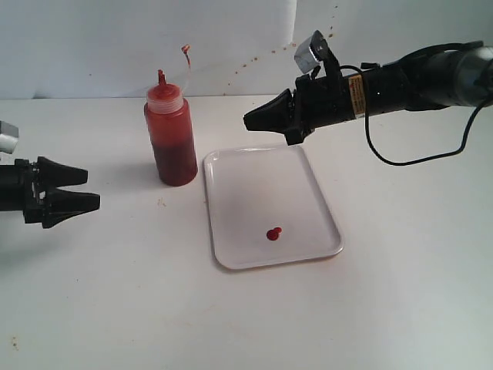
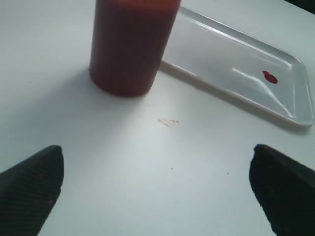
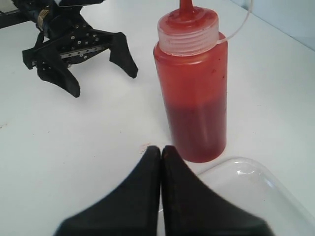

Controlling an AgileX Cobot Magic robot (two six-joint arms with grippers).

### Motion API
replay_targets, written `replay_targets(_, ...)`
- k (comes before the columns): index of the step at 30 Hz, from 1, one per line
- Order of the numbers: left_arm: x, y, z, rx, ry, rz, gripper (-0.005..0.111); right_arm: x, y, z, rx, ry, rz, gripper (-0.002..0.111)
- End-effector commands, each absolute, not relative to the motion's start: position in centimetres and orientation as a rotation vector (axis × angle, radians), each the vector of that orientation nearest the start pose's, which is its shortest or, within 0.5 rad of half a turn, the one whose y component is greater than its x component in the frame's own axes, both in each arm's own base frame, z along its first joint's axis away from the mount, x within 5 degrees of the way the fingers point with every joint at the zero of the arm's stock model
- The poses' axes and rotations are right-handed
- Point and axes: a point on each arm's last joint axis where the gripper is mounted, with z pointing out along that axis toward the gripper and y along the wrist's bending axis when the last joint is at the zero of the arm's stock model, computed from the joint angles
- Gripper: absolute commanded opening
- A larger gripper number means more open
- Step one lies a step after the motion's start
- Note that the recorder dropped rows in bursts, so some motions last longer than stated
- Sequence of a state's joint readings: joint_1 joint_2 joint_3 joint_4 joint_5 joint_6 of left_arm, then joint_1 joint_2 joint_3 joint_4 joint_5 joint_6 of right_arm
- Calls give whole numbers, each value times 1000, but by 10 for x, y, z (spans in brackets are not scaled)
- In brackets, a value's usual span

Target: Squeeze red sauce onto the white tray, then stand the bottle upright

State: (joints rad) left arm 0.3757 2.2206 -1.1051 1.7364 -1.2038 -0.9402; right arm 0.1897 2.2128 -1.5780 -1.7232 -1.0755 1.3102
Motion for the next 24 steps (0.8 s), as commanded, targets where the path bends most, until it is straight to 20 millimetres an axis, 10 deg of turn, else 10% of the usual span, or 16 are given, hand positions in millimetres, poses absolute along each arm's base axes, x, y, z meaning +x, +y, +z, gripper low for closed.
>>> replay_targets(1, 350, 53, 85, 736, 1976, -1010, 95, 439, 161, 181, -1151, 1730, 960, 0)
replay_targets(10, 352, 53, 85, 409, 2067, -1147, 95, 453, 142, 177, -1059, 1806, 810, 0)
replay_targets(24, 350, 51, 84, 410, 2067, -1150, 95, 461, 127, 175, -1009, 1845, 722, 0)
